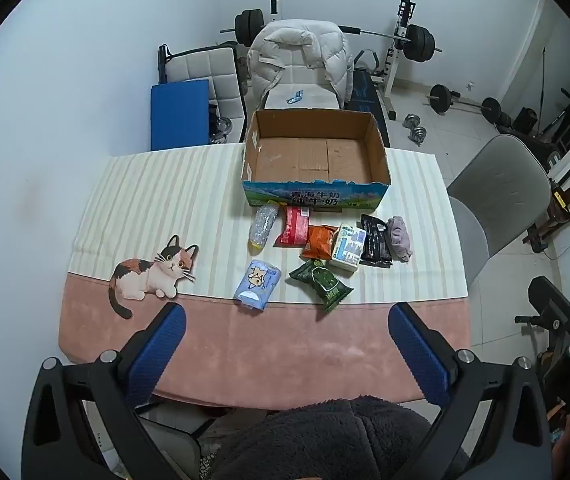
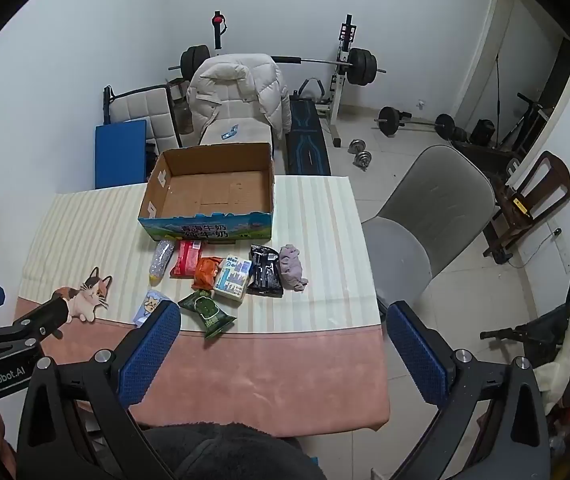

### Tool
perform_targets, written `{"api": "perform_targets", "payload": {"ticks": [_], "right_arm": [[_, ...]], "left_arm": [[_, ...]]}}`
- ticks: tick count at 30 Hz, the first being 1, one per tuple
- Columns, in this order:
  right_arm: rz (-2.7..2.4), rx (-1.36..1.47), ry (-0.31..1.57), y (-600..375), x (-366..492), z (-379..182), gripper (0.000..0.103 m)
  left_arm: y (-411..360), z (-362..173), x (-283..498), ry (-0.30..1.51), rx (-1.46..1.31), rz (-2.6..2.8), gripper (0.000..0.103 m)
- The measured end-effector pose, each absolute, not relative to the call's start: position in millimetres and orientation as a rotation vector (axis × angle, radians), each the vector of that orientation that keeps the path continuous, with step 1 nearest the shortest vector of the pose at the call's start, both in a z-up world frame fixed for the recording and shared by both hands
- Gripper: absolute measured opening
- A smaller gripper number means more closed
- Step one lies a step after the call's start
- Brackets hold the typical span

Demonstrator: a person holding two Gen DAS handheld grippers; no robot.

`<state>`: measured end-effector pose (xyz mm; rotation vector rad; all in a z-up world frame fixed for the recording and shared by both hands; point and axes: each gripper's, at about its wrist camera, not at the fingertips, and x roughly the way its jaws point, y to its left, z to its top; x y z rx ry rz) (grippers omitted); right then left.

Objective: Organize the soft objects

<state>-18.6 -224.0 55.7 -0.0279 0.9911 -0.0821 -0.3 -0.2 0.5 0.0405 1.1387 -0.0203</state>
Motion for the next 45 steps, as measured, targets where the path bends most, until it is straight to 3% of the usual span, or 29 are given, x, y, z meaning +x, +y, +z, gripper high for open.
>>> {"api": "perform_targets", "payload": {"ticks": [45], "right_arm": [[-0.079, -0.03, 0.958, -219, -26, 65, 0.103]], "left_arm": [[4, 12, 0, 1.118, 0.024, -0.019, 0.103]]}}
